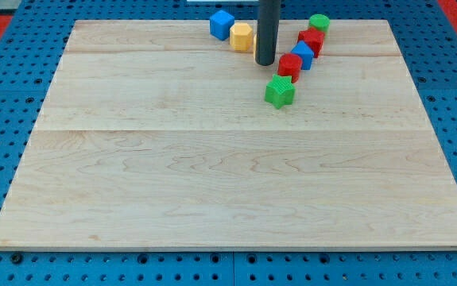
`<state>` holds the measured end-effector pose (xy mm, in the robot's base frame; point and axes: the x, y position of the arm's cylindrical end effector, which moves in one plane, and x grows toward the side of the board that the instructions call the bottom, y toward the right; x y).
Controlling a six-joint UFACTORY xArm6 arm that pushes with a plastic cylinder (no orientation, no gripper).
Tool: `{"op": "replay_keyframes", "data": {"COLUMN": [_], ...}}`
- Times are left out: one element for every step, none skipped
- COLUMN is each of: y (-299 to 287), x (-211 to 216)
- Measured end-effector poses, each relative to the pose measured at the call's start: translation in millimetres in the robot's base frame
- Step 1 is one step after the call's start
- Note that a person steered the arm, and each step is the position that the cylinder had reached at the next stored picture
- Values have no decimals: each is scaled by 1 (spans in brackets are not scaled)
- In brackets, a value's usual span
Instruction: Slide the yellow heart to the top right side of the yellow hexagon
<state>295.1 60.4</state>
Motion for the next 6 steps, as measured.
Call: {"op": "replay_keyframes", "data": {"y": [0,5,6,17,32,35], "x": [-2,-10,-26,-45,-70,-103]}}
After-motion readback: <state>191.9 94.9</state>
